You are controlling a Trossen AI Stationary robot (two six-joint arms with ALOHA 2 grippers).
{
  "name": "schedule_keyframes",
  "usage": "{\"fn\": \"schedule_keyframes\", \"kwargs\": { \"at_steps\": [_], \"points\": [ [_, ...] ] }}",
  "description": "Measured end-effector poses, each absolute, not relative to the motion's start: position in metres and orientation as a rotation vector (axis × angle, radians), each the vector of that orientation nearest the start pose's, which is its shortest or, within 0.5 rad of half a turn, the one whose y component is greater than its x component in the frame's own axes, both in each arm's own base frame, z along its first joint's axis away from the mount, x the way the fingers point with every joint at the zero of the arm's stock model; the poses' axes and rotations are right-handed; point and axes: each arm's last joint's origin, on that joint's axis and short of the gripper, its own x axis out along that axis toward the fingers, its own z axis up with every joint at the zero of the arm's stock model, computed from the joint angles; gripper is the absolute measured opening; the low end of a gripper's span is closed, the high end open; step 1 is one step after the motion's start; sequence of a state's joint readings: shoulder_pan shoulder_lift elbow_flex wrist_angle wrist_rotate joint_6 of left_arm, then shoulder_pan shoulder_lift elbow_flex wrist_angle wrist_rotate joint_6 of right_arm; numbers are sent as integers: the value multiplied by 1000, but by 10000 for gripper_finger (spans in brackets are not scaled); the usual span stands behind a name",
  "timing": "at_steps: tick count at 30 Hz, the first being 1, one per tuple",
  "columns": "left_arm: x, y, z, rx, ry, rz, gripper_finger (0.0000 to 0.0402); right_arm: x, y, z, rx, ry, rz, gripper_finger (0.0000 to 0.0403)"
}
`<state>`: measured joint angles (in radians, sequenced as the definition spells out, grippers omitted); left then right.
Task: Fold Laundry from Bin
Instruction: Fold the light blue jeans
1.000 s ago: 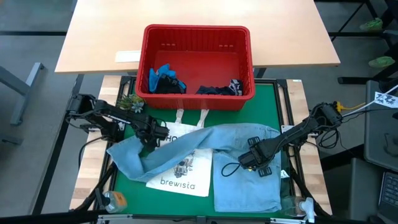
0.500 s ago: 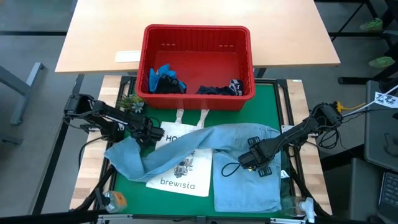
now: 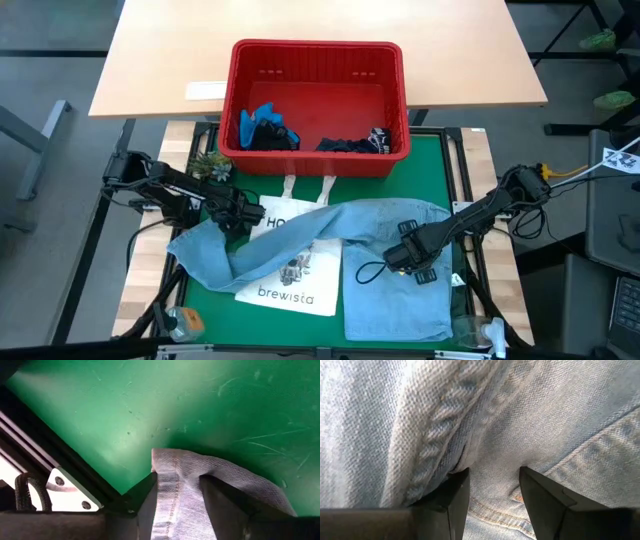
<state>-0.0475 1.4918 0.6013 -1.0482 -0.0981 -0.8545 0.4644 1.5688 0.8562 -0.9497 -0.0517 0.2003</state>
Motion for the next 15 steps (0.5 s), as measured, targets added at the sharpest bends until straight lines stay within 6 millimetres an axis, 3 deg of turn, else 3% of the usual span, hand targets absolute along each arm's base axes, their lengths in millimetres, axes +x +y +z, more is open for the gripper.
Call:
{"fn": "schedule_keyframes", "kwargs": {
  "at_steps": [11,15],
  "points": [
    [171,-6,132,-431,1808,801,12,210,107,156,-193,1663,224,175],
    [179,-7,148,-438,1831,808,7,210,107,156,-193,1663,224,175]
  ]
}}
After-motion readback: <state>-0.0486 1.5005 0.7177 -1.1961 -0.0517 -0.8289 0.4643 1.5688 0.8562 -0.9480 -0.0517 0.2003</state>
